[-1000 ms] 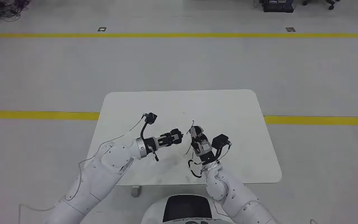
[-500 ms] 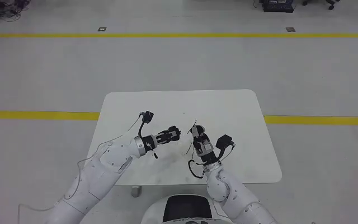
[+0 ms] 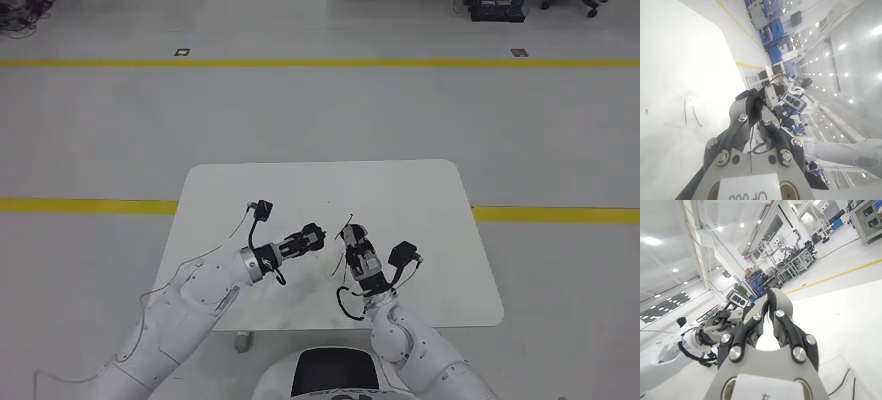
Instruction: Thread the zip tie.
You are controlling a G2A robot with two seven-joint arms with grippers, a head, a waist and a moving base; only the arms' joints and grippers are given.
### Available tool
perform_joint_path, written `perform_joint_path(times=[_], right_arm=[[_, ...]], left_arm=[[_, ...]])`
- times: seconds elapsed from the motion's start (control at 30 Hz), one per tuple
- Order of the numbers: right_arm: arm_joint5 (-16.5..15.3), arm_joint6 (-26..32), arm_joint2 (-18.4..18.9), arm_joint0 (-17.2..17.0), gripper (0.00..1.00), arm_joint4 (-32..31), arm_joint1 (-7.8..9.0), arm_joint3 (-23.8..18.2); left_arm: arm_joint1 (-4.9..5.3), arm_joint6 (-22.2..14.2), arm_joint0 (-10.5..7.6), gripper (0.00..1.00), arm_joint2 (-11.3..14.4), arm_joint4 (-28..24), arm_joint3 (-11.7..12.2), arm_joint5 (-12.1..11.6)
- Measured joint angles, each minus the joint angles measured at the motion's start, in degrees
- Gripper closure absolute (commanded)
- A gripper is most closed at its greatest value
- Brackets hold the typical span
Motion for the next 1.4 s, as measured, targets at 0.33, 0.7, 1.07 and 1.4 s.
perform_joint_path(times=[0.33,0.7,1.07,1.4], right_arm=[[0.0,-6.91,-7.76,3.26,1.0,2.97,5.47,-2.09],[0.0,-6.84,-7.72,3.25,1.0,2.96,5.45,-2.08],[0.0,-6.84,-7.72,3.25,1.0,2.96,5.45,-2.08],[0.0,-6.84,-7.72,3.25,1.0,2.96,5.45,-2.08]], left_arm=[[0.03,4.16,3.16,1.0,-1.52,1.79,-2.51,0.04],[0.03,4.18,3.14,1.0,-1.52,1.79,-2.51,0.04],[0.03,4.18,3.14,1.0,-1.52,1.79,-2.51,0.04],[0.03,4.18,3.14,1.0,-1.52,1.79,-2.51,0.04]])
